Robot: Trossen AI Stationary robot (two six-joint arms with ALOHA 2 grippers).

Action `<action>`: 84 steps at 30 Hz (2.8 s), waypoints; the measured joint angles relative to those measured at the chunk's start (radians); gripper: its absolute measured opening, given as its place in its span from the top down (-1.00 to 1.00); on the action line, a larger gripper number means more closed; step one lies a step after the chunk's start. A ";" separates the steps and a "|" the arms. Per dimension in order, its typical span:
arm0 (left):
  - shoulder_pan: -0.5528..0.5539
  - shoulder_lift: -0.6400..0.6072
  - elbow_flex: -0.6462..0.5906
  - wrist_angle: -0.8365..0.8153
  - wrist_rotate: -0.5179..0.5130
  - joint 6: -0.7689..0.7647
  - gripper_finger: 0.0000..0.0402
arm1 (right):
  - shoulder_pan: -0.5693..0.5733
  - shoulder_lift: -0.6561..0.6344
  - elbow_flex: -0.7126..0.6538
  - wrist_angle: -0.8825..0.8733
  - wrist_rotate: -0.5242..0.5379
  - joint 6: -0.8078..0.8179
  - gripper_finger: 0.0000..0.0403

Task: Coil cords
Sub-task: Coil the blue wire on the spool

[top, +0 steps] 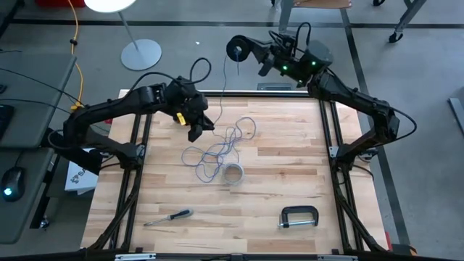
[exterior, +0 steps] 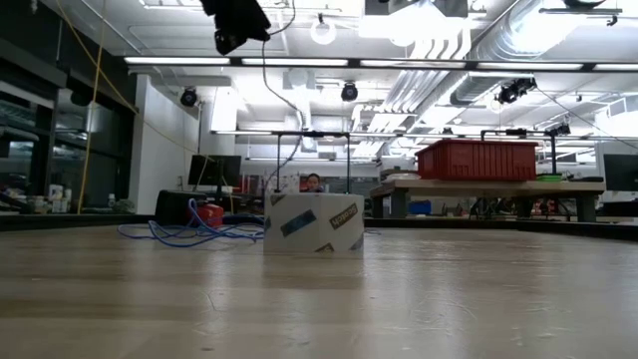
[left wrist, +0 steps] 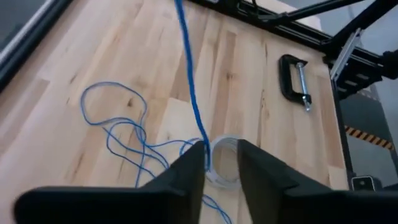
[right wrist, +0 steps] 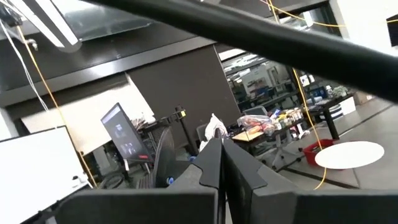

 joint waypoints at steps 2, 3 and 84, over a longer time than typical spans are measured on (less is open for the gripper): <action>0.000 -0.013 0.000 0.002 -0.026 0.016 0.41 | -0.001 0.000 0.000 0.000 -0.002 0.000 1.00; 0.001 -0.019 0.000 0.008 -0.043 0.023 0.34 | -0.001 0.000 0.000 -0.002 -0.009 0.000 1.00; -0.011 0.161 0.141 0.244 0.013 -0.016 0.99 | 0.004 0.060 0.000 -0.035 -0.073 -0.026 1.00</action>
